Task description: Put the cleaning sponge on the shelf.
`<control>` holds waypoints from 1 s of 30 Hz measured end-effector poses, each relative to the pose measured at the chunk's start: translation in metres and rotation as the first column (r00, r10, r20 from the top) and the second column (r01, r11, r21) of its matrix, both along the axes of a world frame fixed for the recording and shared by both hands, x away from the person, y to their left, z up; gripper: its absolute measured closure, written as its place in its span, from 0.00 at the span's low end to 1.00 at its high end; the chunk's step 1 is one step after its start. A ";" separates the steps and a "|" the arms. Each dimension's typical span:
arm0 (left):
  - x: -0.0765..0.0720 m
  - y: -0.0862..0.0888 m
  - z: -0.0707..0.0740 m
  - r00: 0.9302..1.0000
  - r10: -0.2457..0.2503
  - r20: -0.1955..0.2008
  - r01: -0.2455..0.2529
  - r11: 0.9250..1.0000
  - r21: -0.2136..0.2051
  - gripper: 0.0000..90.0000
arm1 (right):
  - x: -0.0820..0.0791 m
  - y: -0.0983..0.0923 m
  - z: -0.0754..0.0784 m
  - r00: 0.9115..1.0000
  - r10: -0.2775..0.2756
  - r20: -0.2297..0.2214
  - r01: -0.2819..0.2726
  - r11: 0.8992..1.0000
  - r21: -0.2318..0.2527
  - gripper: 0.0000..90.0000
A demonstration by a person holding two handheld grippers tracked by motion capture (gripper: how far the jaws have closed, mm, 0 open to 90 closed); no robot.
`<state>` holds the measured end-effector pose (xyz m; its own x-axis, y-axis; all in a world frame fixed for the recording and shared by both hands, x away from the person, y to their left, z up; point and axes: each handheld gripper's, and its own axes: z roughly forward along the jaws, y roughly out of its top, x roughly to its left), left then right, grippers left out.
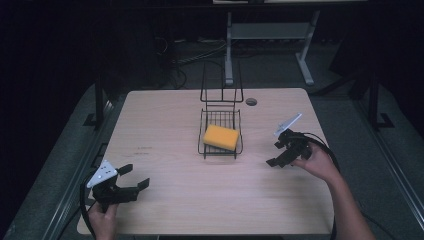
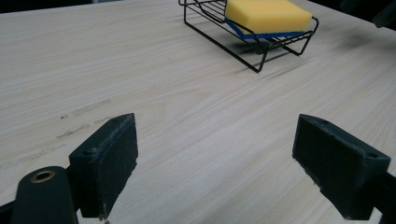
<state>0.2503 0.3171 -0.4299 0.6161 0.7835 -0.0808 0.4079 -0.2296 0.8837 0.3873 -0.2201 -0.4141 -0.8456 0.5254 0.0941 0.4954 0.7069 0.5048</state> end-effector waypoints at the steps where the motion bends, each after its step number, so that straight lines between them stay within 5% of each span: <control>1: 0.000 0.000 0.000 1.000 0.001 0.000 -0.001 1.000 0.000 0.15 | -0.002 -0.002 -0.001 1.000 -0.001 -0.001 0.001 1.000 -0.002 0.17; 20: -0.001 -0.002 0.001 1.000 -0.002 0.003 0.002 1.000 0.010 0.15 | -0.030 -0.018 -0.012 1.000 -0.007 -0.009 0.007 1.000 -0.030 0.17; 30: -0.002 -0.002 0.002 1.000 -0.005 0.006 0.005 1.000 0.012 0.15 | -0.056 -0.021 -0.010 0.998 -0.013 0.059 0.014 1.000 -0.018 0.17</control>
